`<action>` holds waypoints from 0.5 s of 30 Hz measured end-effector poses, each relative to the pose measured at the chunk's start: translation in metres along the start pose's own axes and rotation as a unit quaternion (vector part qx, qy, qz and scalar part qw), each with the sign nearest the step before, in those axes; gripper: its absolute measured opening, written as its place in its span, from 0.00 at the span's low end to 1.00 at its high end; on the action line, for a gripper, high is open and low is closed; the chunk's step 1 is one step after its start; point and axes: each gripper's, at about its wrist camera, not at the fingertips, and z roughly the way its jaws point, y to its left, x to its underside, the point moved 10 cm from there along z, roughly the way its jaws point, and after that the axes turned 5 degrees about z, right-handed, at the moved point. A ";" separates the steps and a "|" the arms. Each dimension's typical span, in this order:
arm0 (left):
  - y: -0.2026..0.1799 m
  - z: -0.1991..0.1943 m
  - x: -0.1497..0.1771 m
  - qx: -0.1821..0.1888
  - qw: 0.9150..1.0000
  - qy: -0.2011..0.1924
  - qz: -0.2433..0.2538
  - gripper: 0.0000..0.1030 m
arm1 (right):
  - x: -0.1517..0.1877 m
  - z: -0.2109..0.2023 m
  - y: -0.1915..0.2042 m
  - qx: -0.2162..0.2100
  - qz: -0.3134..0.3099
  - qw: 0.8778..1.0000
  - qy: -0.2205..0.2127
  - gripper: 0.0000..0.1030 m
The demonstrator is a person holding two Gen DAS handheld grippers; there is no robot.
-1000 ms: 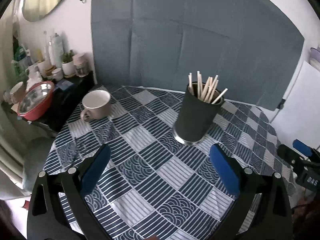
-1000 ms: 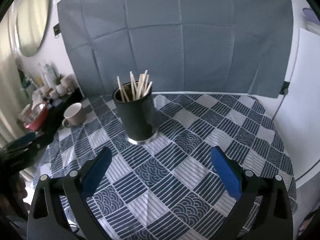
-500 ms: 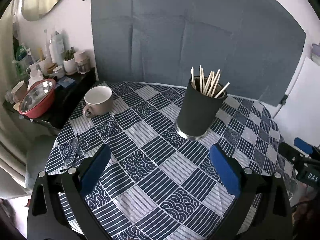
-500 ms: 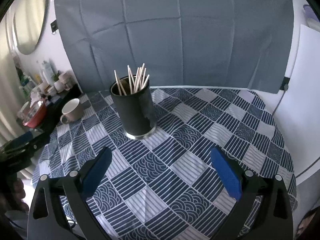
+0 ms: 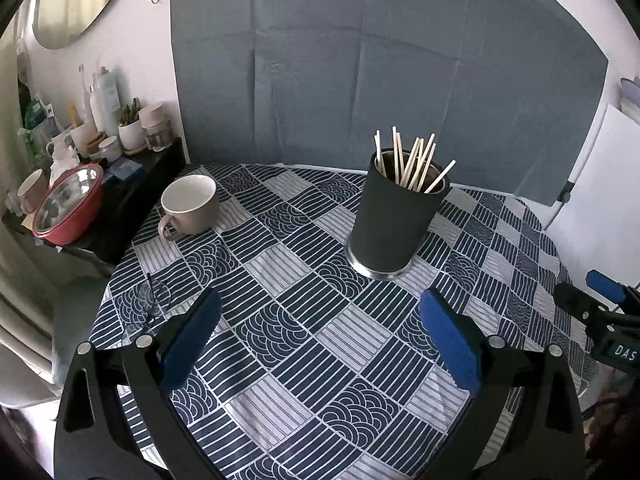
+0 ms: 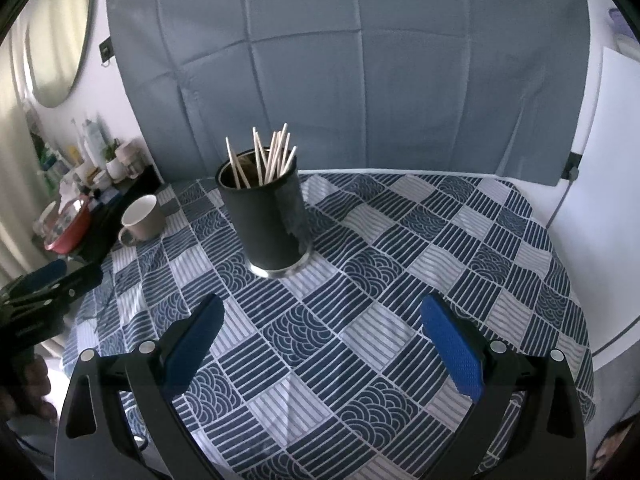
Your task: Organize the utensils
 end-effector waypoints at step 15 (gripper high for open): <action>0.007 0.010 0.005 0.003 1.000 0.018 -0.015 0.94 | 0.000 0.001 -0.002 0.001 0.005 1.000 0.001 0.92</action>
